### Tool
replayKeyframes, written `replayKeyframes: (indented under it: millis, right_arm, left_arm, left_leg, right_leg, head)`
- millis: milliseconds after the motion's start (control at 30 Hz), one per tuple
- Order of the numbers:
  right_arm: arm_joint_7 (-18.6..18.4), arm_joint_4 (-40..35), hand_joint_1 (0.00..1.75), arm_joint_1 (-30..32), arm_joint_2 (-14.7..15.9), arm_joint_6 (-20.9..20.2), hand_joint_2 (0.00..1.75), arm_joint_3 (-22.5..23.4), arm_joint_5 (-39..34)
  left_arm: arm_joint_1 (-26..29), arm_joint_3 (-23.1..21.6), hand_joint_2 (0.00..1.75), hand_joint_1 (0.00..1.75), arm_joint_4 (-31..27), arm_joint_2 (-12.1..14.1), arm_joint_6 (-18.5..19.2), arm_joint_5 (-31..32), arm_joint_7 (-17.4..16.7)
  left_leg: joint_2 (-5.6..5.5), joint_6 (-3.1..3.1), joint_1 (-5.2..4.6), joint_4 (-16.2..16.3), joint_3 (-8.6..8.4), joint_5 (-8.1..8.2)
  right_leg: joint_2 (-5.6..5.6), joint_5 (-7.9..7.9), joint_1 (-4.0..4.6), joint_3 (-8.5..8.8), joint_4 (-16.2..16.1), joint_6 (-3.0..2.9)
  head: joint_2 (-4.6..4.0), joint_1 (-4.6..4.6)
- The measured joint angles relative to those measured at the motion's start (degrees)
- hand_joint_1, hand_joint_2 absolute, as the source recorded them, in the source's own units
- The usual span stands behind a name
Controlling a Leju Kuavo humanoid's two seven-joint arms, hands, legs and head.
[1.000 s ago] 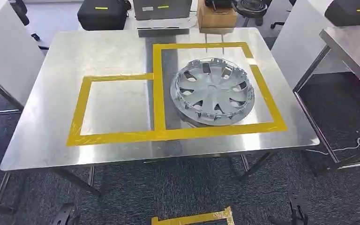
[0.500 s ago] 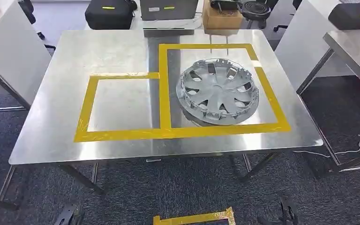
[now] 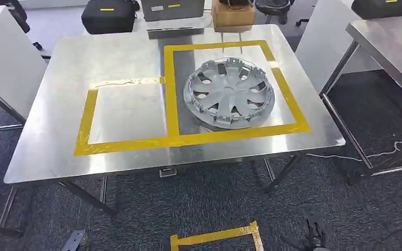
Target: Take the parts from the cabinet and place them on the table.
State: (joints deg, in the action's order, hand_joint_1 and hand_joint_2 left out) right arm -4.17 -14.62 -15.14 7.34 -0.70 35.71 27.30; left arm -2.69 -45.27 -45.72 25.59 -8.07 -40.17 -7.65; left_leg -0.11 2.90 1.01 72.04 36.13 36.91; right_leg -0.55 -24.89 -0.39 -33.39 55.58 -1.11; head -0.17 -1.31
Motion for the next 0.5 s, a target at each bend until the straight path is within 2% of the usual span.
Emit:
replayKeyframes:
  millis: [67, 100, 133, 167, 200, 233, 267, 300, 333, 367, 400, 433, 467, 500]
  right_arm:
    - [-0.06, 0.13, 0.00, -0.03, -0.11, 0.04, 1.75, -0.61, -1.07]
    - [-0.20, 0.15, 0.00, -0.13, -0.02, 0.24, 1.75, -1.25, -1.60]
    - [-0.50, 0.17, 0.00, -0.15, 0.22, 0.44, 1.75, -1.66, -1.88]
    - [-0.72, 0.24, 0.00, -0.23, 0.09, 0.65, 1.75, -2.01, -2.23]
    - [-0.72, 0.26, 0.00, -0.20, 0.15, 0.90, 1.75, -2.38, -2.51]
    - [-0.76, 0.28, 0.00, -0.06, 0.24, 1.20, 1.75, -2.78, -2.84]
    - [-0.79, 0.33, 0.00, 0.15, 0.24, 1.29, 1.75, -3.06, -3.10]
    - [-0.79, 0.39, 0.00, 0.23, 0.22, 1.29, 1.75, -3.30, -3.41]
    - [-0.77, 0.52, 0.00, 0.28, 0.20, 1.22, 1.75, -3.69, -3.69]
    - [-0.78, 0.53, 0.00, 0.19, 0.20, 1.09, 1.75, -4.22, -4.06]
    - [-0.76, 0.52, 0.00, 0.03, 0.20, 1.09, 1.75, -4.41, -4.42]
    - [-0.79, 0.55, 0.00, 0.00, 0.15, 1.11, 1.75, -4.63, -4.59]
    - [-1.09, 0.55, 0.00, 0.01, 0.15, 1.18, 1.75, -4.96, -4.70]
    - [-1.25, 0.61, 0.00, 0.04, 0.15, 1.22, 1.75, -5.40, -4.91]
  left_arm:
    - [-0.28, -0.35, 0.00, 0.00, 0.09, 0.11, -0.02, -0.22, 0.07]
    - [-0.64, -0.59, 0.00, 0.00, 0.17, 0.09, -0.02, -0.31, 0.04]
    - [-0.96, -0.94, 0.00, 0.00, 0.22, 0.07, -0.02, -0.35, 0.00]
    - [-0.96, -1.14, 0.00, 0.00, 0.31, 0.24, 0.00, -0.41, -0.02]
    - [-1.03, -1.33, 0.00, 0.00, 0.46, 0.33, 0.02, -0.50, -0.02]
    - [-1.02, -1.57, 0.00, 0.00, 0.61, 0.42, 0.09, -0.57, 0.04]
    - [-1.07, -1.79, 0.00, 0.00, 0.74, 0.42, 0.13, -0.61, 0.09]
    - [-1.44, -1.99, 0.00, 0.00, 0.85, 0.42, 0.15, -0.68, 0.15]
    - [-1.58, -2.10, 0.00, 0.00, 0.92, 0.39, 0.13, -0.81, 0.24]
    - [-1.72, -2.34, 0.00, 0.00, 0.98, 0.39, 0.02, -0.98, 0.28]
    - [-1.74, -2.49, 0.00, 0.00, 1.03, 0.39, -0.07, -1.16, 0.28]
    - [-1.74, -2.60, 0.00, 0.00, 1.05, 0.39, -0.13, -1.18, 0.26]
    - [-1.74, -2.82, 0.00, 0.00, 1.11, 0.39, -0.13, -1.16, 0.26]
    - [-1.74, -2.97, 0.00, 0.00, 1.16, 0.39, -0.09, -1.16, 0.26]
  left_leg:
    - [0.26, 1.22, 1.01, -8.90, -5.75, -4.64]
    - [0.29, 2.09, 1.47, -13.44, -8.25, -4.39]
    - [-0.19, 1.45, 0.84, -13.78, -8.59, -4.25]
    - [-0.26, 0.57, 0.84, -13.27, -7.85, -4.68]
    - [-0.23, -0.15, 0.82, -13.28, -7.48, -4.42]
    - [-0.19, -0.68, 0.70, -13.01, -7.17, -4.65]
    - [-0.09, -1.61, 0.79, -13.19, -6.40, -5.28]
    - [-0.04, -2.27, 0.80, -13.18, -5.97, -5.88]
    - [-0.04, -2.74, 0.70, -13.19, -5.24, -6.51]
    - [-0.02, -2.99, 0.50, -13.17, -4.43, -7.18]
    - [0.04, -3.19, 0.25, -13.13, -3.69, -7.78]
    - [0.08, -3.36, -0.04, -13.10, -2.97, -8.34]
    - [0.11, -3.43, -0.33, -13.07, -2.23, -8.90]
    - [0.12, -3.52, -0.59, -13.07, -1.57, -9.41]
  right_leg:
    - [0.00, 0.35, -0.79, -1.47, 1.21, 0.64]
    - [0.01, 0.41, -0.82, -2.17, 2.08, 1.25]
    - [0.12, 0.57, -0.81, -2.85, 2.57, 1.72]
    - [0.30, 0.86, -0.69, -2.78, 2.67, 2.10]
    - [0.35, 1.23, -0.75, -2.92, 2.72, 2.46]
    - [0.54, 1.82, -0.83, -2.92, 2.31, 2.75]
    - [0.60, 2.25, -0.98, -3.22, 2.28, 3.11]
    - [0.59, 0.60, -1.10, -3.90, 3.04, 3.30]
    - [0.55, -2.80, -1.08, -4.64, 5.40, 3.39]
    - [0.57, -6.64, -1.06, -5.62, 9.54, 3.46]
    - [0.57, -9.77, -1.06, -6.57, 14.16, 3.48]
    - [0.57, -11.61, -1.05, -6.98, 18.09, 3.38]
    - [0.57, -11.66, -0.97, -6.65, 20.11, 3.14]
    - [0.57, -10.55, -0.76, -5.35, 19.64, 2.73]
  head:
    - [0.00, 0.46]
    - [0.00, 0.81]
    - [0.00, 1.69]
    - [0.00, 1.25]
    - [0.00, 1.18]
    - [0.00, 0.89]
    - [0.00, 0.81]
    - [0.00, 0.74]
    - [0.00, 0.26]
    - [0.00, -0.26]
    - [0.00, -0.61]
    - [0.00, -0.72]
    - [0.00, -0.83]
    - [0.00, -0.96]
